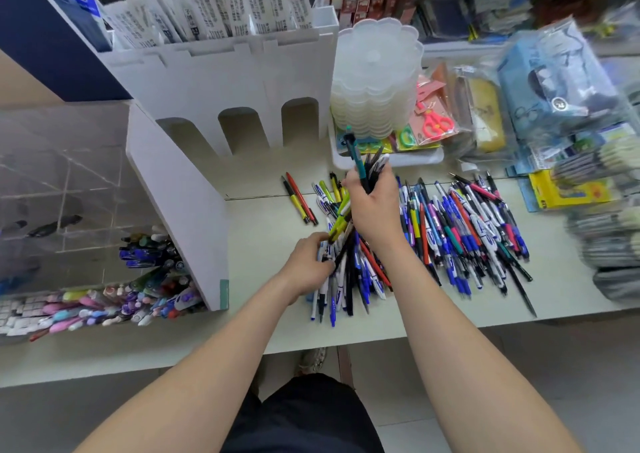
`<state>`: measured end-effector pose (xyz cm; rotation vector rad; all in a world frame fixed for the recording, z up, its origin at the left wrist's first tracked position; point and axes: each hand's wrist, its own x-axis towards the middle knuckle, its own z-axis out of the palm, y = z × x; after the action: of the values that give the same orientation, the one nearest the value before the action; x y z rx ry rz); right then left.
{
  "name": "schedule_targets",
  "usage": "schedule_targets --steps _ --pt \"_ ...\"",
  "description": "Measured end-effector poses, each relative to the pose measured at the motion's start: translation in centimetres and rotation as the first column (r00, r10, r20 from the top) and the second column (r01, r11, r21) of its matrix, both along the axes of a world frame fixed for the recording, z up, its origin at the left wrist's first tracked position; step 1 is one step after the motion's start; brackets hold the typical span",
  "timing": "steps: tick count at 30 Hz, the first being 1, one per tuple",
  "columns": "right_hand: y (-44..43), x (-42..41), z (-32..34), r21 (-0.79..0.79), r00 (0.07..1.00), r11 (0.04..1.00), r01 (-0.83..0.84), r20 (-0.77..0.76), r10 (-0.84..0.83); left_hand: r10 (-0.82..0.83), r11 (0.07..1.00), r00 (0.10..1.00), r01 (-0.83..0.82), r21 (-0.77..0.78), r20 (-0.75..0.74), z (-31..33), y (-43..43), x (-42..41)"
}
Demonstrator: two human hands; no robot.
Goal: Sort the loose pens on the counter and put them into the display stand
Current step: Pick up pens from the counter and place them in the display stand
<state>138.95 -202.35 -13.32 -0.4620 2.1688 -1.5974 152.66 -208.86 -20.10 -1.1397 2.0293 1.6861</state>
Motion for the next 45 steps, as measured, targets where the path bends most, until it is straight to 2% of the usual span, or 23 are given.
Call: schedule_targets --steps 4,9,14,17,19,21,23,26,29,31,33,37,39,42,45 --pt "0.2 -0.8 0.7 -0.103 0.992 0.987 0.123 0.043 -0.119 -0.068 0.997 0.997 0.069 -0.035 0.024 0.2 0.4 0.1" --pt "1.1 -1.3 2.2 -0.222 0.963 0.938 0.268 0.018 -0.271 -0.118 0.982 0.99 0.128 -0.139 0.076 0.7 0.8 0.0" --pt "2.1 -1.4 2.5 -0.305 0.924 0.878 0.368 0.015 -0.382 -0.125 0.98 0.991 0.13 -0.149 0.041 1.4 0.5 0.3" --pt "2.7 -1.2 2.6 -0.331 0.884 0.827 0.455 0.052 -0.465 -0.052 0.995 0.998 0.055 -0.078 0.047 1.6 0.1 0.6" --pt "3.2 -0.9 3.0 -0.339 0.868 0.809 0.48 0.049 -0.494 0.057 0.996 0.998 -0.055 -0.071 0.031 2.1 0.0 0.7" --pt "3.5 -0.4 3.6 -0.355 0.86 0.798 0.487 0.035 -0.51 0.153 0.973 0.985 -0.164 -0.164 -0.081 3.1 0.1 0.5" --pt "3.8 -0.1 4.5 -0.391 0.854 0.781 0.487 0.025 -0.519 0.164 0.947 0.959 -0.219 -0.235 -0.232 4.3 0.4 0.1" --pt "3.9 0.1 5.1 -0.366 0.892 0.827 0.427 0.021 -0.451 0.086 0.957 0.931 -0.176 -0.229 -0.356 7.0 0.6 -1.0" --pt "3.7 0.8 5.0 -0.294 0.942 0.9 0.323 0.189 -0.276 0.01 0.993 0.907 -0.06 -0.106 -0.422 9.5 0.7 -2.2" --pt "3.6 1.8 4.8 -0.301 0.922 0.904 0.305 0.332 -0.201 0.024 1.0 0.918 -0.019 0.018 -0.395 10.2 0.8 -2.2" --pt "3.6 3.0 4.8 -0.314 0.9 0.904 0.288 0.41 -0.144 0.024 0.999 0.941 -0.01 0.045 -0.337 10.2 1.3 -1.3" --pt "3.9 4.5 4.6 -0.132 0.949 0.986 0.097 0.312 -0.052 0.044 0.988 0.951 0.005 0.156 -0.305 10.9 1.9 1.0" --pt "4.4 5.2 4.8 -0.078 0.945 0.997 -0.02 0.325 0.044 0.018 0.981 0.945 0.046 0.186 -0.327 11.5 1.8 1.8" --pt "5.0 5.9 5.3 -0.107 0.901 0.984 -0.145 0.396 0.176 -0.01 0.977 0.932 0.086 0.193 -0.363 11.7 1.5 2.8" --pt "5.1 6.4 5.6 -0.137 0.848 0.966 -0.219 0.464 0.258 0.009 0.96 0.923 0.1 0.262 -0.384 12.6 1.2 3.4"
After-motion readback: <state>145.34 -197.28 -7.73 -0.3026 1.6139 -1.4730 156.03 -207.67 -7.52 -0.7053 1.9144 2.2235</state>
